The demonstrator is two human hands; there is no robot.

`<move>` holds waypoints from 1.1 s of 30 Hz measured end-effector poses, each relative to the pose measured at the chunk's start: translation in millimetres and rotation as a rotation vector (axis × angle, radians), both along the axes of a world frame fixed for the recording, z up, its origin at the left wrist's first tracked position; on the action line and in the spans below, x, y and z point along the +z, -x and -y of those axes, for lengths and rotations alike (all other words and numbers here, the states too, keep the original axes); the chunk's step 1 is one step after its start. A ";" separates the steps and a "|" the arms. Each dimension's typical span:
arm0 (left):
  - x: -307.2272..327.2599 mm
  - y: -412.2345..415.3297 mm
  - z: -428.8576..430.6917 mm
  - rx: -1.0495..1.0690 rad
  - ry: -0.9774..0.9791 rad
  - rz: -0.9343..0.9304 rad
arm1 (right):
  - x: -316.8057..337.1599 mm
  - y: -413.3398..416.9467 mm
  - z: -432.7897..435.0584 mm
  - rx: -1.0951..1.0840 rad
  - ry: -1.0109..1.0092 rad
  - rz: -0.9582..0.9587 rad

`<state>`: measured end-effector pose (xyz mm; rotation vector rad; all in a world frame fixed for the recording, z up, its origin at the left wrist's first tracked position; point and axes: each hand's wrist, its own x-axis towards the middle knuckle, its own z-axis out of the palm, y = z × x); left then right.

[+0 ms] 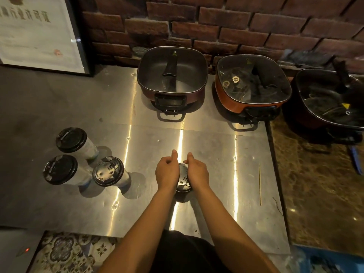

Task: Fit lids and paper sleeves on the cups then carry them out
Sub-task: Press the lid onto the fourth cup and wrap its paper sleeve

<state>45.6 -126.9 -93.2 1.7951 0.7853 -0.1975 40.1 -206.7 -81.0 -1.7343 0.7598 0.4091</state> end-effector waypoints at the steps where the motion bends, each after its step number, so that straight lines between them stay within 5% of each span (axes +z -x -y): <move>1: -3.0 1.0 -0.8 -0.001 -0.009 -0.011 | -1.5 0.7 -1.0 -0.004 -0.005 -0.016; 17: -0.9 -3.6 -1.8 -0.041 -0.182 0.036 | -4.3 1.3 -2.9 -0.054 0.026 -0.035; 23: 7.4 -29.4 3.8 -0.423 -0.470 0.393 | -55.3 29.5 -1.8 -0.340 -0.206 -0.110; 28: 11.3 -44.1 1.6 -0.787 -0.638 0.666 | -72.3 46.4 0.2 -0.339 -0.214 -0.120; 33: 19.2 -32.3 -9.2 -0.374 -0.539 0.588 | -17.6 31.3 11.2 -0.251 -0.030 0.011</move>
